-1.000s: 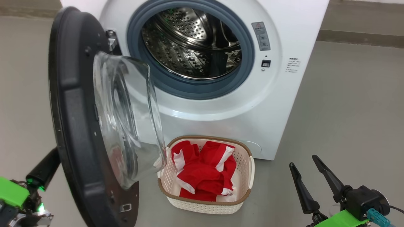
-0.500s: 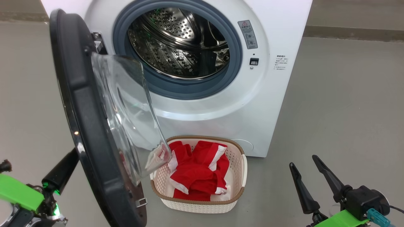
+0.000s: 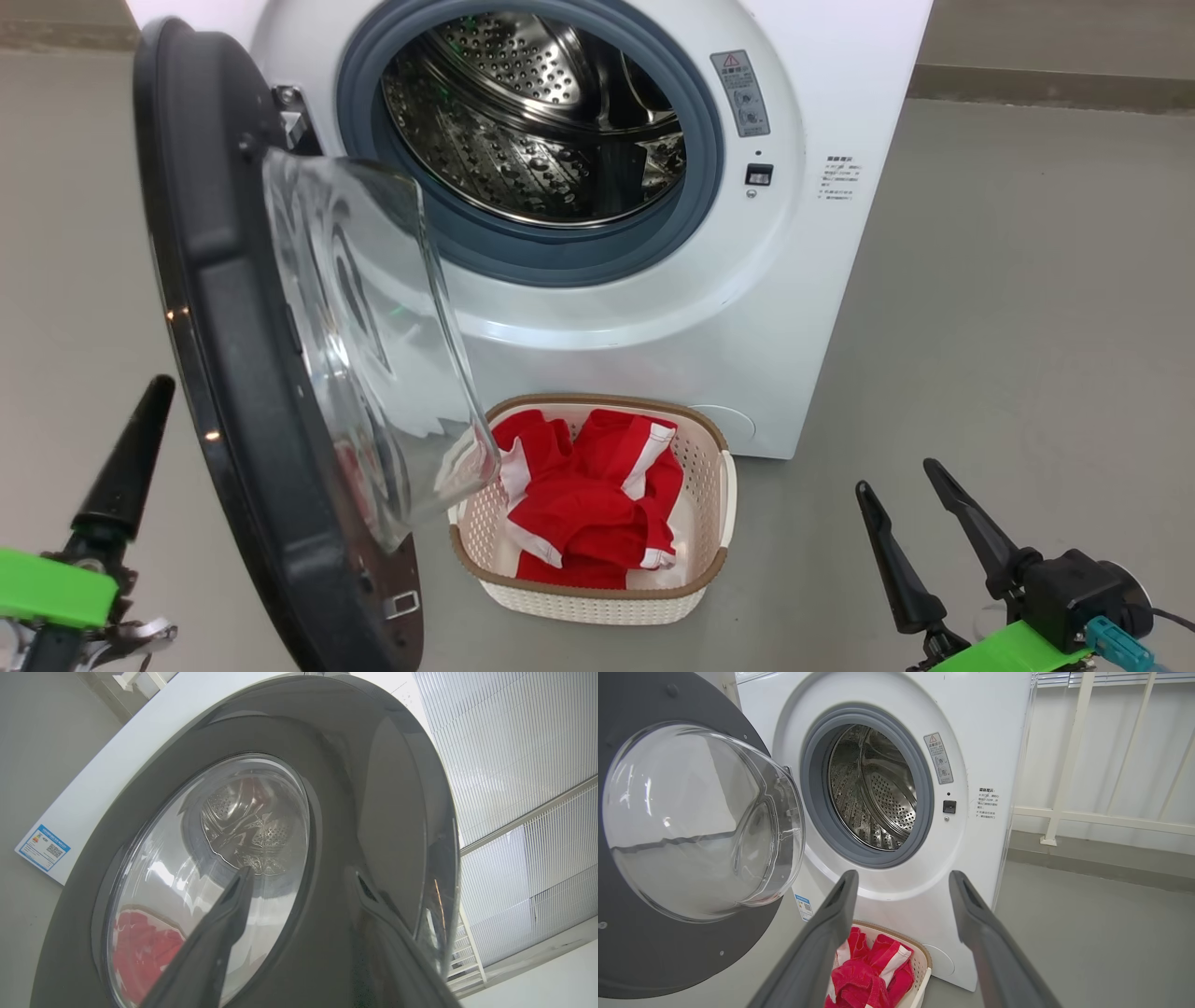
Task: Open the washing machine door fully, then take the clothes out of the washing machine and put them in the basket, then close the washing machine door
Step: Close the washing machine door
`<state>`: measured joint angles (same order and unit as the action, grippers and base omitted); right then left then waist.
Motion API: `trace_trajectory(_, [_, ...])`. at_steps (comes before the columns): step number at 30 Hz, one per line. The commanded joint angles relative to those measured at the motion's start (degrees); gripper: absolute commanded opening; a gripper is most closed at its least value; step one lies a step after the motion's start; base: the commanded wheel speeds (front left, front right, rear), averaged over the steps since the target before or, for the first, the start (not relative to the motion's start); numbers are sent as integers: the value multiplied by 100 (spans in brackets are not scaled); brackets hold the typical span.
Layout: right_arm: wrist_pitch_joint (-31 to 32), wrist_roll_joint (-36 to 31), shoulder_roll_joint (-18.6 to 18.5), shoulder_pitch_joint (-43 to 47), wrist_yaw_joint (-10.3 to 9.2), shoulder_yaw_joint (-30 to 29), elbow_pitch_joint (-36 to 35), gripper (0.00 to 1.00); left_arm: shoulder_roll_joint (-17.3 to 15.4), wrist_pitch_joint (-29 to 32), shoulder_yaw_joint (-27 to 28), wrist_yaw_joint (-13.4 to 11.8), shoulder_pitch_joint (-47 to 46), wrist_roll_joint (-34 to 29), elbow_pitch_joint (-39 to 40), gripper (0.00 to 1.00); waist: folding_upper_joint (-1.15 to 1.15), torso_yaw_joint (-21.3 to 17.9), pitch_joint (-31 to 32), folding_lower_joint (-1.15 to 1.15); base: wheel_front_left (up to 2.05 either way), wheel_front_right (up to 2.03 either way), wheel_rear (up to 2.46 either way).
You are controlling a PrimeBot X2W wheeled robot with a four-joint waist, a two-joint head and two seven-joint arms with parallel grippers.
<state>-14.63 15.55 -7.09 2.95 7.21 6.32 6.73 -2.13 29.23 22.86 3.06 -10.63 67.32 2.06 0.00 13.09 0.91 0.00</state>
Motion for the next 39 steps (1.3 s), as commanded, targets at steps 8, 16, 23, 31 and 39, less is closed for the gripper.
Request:
trace_trajectory(8, [-37, -30, -47, -225, 28, 146, -115, 100, -464, -1494, -227, 434, 103, -1284, 169, 100, 0, 42, 18, 0, 0, 0, 0])
trace_trajectory(16, [-37, -10, -21, -218, 28, 180, -100, 100, -1096, -3518, -1270, 441, 722, -3085, -137, 100, 0, 24, 62, 0, 0, 0, 0])
trace_trajectory(23, [-37, -3, 0, -210, 28, 181, -112, 100, -1096, -4267, -1411, 297, 891, -3931, -697, 100, 0, -4, 83, 0, 0, 0, 0])
trace_trajectory(31, [-37, 4, 12, -228, 28, 160, -123, 100, -969, -4416, -1380, 178, 956, -4520, -1107, 100, 0, -31, 37, 0, 0, 0, 0])
trace_trajectory(39, [-37, -3, 40, -254, 28, 120, -131, 100, -587, -4421, -1003, 269, 1047, -4765, -1129, 100, 0, -39, 12, 0, 0, 0, 0])
